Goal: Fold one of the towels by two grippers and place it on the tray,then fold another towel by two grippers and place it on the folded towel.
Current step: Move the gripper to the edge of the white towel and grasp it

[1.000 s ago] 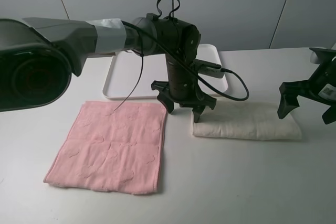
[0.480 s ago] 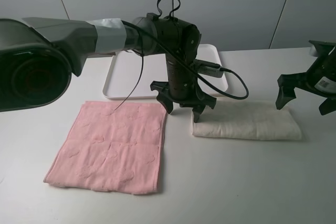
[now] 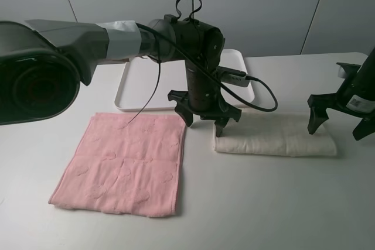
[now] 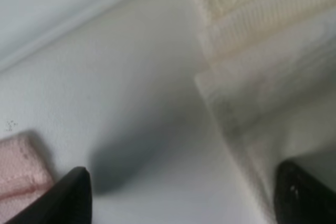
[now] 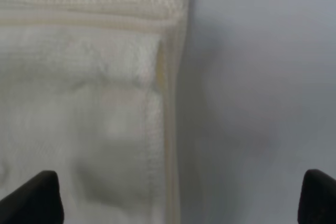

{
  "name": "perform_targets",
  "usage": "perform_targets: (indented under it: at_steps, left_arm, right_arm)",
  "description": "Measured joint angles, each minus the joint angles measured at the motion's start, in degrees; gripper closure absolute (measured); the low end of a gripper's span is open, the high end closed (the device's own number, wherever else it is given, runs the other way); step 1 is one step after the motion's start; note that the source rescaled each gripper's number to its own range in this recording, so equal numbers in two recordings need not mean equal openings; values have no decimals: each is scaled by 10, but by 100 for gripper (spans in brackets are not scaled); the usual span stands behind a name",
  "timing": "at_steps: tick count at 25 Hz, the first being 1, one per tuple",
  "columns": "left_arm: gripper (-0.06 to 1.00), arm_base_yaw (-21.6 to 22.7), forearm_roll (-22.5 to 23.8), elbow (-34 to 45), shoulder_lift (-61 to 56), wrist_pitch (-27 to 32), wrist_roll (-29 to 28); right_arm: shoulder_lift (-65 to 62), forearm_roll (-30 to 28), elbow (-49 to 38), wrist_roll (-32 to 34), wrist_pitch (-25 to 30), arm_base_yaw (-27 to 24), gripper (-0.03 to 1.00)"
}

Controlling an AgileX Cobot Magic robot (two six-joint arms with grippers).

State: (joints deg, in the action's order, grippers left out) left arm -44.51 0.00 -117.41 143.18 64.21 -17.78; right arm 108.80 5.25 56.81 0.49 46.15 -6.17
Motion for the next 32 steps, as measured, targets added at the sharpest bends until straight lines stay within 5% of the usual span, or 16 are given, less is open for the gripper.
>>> perform_targets:
  at_steps: [22,32]
  left_arm:
    - [4,0,0,0,0,2,12]
    - [4,0,0,0,0,3,13]
  right_arm:
    - [43,14,1,1,-22,0,7]
    - [46,24,1,-8,-29,27,54]
